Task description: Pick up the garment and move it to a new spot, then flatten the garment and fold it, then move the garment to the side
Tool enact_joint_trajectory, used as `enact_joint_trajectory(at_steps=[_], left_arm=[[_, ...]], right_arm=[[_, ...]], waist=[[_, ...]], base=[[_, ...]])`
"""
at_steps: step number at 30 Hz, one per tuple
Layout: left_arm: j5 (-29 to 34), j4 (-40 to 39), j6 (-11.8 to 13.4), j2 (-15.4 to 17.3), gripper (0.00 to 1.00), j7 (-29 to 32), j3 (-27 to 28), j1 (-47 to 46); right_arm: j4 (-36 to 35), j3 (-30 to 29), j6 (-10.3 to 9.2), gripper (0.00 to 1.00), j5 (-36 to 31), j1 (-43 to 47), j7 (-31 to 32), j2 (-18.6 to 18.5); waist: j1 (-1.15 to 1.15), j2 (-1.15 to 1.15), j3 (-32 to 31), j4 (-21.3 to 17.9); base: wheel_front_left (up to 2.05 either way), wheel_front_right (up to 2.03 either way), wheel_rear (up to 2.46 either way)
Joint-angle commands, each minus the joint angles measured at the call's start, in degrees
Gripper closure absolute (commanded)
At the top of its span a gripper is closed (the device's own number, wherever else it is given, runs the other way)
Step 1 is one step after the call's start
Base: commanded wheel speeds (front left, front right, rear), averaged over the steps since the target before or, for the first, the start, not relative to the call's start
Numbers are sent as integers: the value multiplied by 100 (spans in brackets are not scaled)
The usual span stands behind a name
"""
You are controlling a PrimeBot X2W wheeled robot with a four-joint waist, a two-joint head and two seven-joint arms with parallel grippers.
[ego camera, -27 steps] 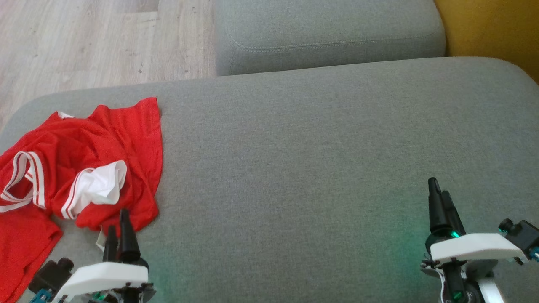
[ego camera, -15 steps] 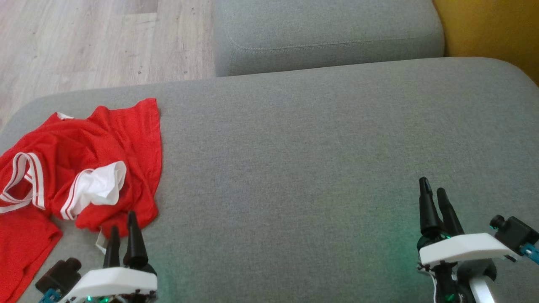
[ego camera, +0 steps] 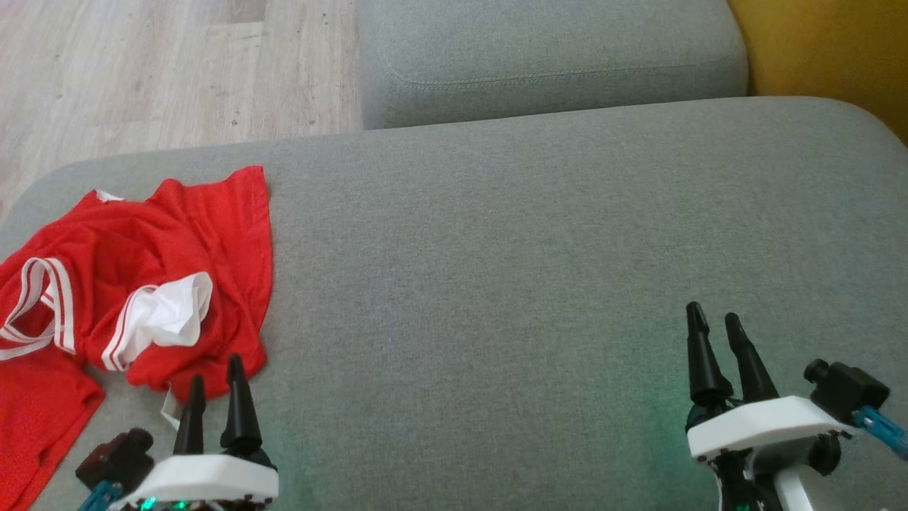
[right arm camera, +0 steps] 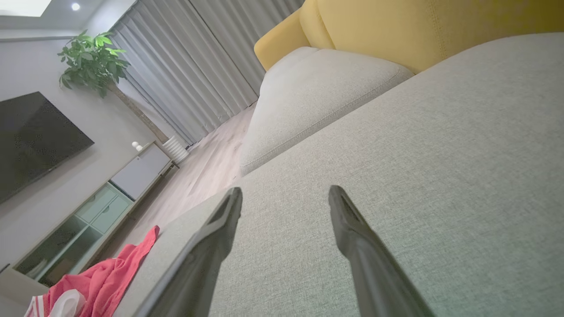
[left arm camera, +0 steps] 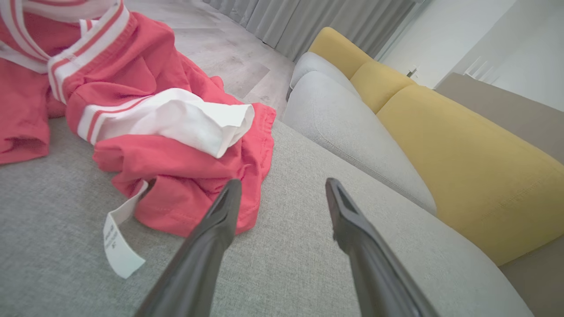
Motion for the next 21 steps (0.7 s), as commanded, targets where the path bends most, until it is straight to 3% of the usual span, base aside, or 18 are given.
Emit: enact_joint_trajectory(at_steps=[1, 21], left_arm=[[197, -167, -49, 82, 0, -102, 61, -90], [1513, -178, -79, 67, 0, -425, 8, -24]], right_arm=[[-225, 114, 30, 0, -197, -66, -124, -85], [-293, 178, 37, 0, -1480, -68, -445, -57]], waist=[[0, 0, -3, -4], [0, 0, -3, -21]], base=[[0, 0, 0], [0, 0, 0]])
